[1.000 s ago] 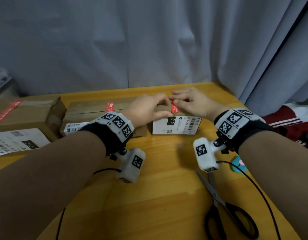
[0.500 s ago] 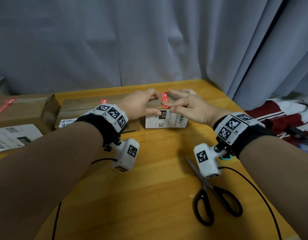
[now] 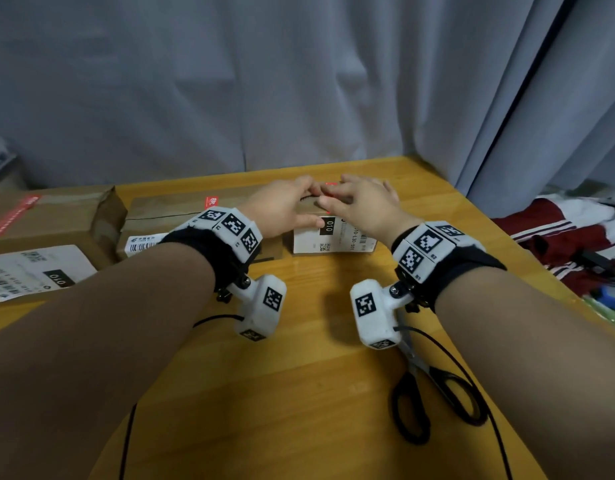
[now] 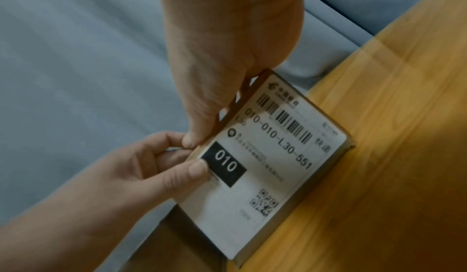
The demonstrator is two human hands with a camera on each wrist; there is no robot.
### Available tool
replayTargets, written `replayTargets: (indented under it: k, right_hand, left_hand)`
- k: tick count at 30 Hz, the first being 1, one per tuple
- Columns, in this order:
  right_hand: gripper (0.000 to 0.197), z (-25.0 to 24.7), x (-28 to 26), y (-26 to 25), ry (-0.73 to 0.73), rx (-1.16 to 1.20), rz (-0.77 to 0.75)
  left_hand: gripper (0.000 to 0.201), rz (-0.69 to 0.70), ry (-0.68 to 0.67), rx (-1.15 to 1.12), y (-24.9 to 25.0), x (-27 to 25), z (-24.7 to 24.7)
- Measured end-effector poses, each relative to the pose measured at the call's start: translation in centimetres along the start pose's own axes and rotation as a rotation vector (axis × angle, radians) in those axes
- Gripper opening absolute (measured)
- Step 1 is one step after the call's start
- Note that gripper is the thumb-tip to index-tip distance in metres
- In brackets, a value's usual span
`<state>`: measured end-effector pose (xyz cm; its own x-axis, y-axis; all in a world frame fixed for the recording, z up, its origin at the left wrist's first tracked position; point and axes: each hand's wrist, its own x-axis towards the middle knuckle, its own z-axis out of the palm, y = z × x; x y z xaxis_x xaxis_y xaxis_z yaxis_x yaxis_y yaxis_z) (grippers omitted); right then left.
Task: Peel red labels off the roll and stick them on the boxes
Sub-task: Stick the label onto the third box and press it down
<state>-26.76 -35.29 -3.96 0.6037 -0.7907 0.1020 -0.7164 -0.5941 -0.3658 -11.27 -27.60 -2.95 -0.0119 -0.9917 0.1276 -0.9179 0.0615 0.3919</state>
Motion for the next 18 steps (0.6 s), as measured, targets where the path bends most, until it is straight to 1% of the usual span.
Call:
replayTargets:
  k: [4,7,9,11,12,14,16,18]
  right_hand:
    - [0.054,-0.4,-0.5,0.8,-0.050,-0.022,-0.062]
    - [0.055,-0.8,-0.7,1.1,-0.072,-0.054,-0.107]
    - [0.052,-1.4,-0.6,1.4,-0.119,-0.014,-0.118]
    - [0.049,-1.7,-0.1,1.7,-0.166,0.094,-0.103]
    - [0.047,-1.6,0.0,1.7,-0.162,0.161,-0.092]
    - [0.050,-0.9,0.3,1.7,-0.087,0.228,-0.091]
    - [0.050,0.0,0.4,1.7,-0.017,0.194,-0.122]
    - [0.044,0.0,0.2,2.1,-0.018,0.178,-0.139]
  left_hand:
    - [0.057,0.003,-0.011,-0.021,-0.1,0.0,0.1]
    - [0.059,0.005,-0.012,-0.012,-0.1,0.0,0.1]
    - [0.058,0.003,-0.014,-0.012,0.0,0.0,0.0]
    - [0.057,0.005,-0.015,-0.003,0.0,-0.1,0.0]
    - [0.056,0.006,-0.010,0.002,0.0,-0.1,0.0]
    - [0.055,0.004,0.001,0.005,-0.1,-0.1,0.1]
    - [0.056,0.004,0.003,0.002,-0.1,-0.1,0.2]
    - [0.057,0.001,0.000,0.002,-0.1,-0.1,0.2]
